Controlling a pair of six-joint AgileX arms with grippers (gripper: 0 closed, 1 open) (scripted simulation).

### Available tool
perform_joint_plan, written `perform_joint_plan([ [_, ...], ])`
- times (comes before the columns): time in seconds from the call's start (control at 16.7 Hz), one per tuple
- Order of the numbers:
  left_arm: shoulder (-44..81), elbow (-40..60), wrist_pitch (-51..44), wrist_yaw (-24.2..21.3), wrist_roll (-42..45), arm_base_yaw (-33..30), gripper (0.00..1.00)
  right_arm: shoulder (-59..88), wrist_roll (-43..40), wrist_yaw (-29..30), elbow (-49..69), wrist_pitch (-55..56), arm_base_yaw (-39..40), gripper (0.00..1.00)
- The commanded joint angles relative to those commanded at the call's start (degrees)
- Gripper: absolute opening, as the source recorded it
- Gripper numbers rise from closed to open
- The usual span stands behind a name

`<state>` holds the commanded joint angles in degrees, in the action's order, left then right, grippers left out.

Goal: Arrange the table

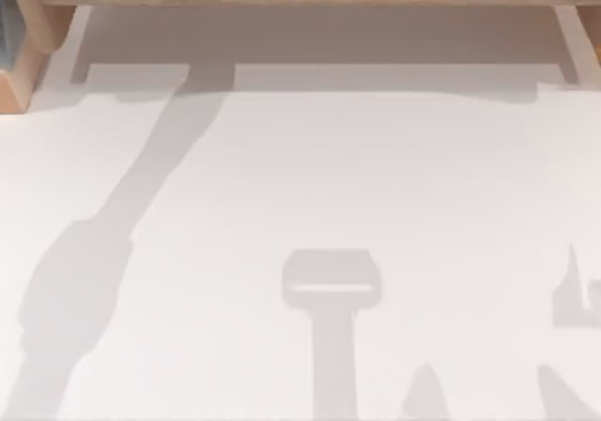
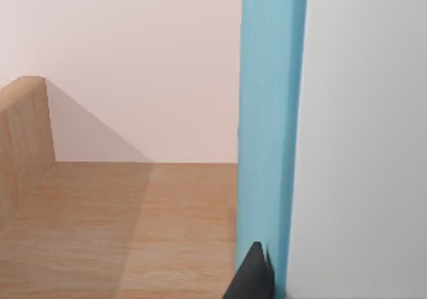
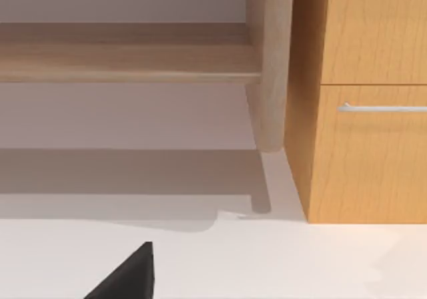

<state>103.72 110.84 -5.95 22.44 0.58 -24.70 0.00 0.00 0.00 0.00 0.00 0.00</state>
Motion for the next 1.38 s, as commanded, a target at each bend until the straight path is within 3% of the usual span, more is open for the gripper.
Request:
perform_joint_plan([
  [0.3, -0.97, 0.44, 0.75, -0.27, 0.36, 0.50, 0.00, 0.00, 0.00, 0.00, 0.00, 0.00, 0.00, 1.00],
  [0.66, -11.60, 1.14, 8.48, -1.21, 5.86, 4.16, 0.00, 0.00, 0.00, 0.00, 0.00, 0.00, 0.00, 1.00],
  [1.08, -21.10, -1.06, 20.01, -3.86, 22.67, 12.38, 0.00, 0.00, 0.00, 0.00, 0.00, 0.00, 0.00, 1.00],
  [1.38, -23.77, -8.63, 25.80, -9.06, 38.77, 19.10, 0.00, 0.00, 0.00, 0.00, 0.00, 0.00, 0.00, 1.00],
])
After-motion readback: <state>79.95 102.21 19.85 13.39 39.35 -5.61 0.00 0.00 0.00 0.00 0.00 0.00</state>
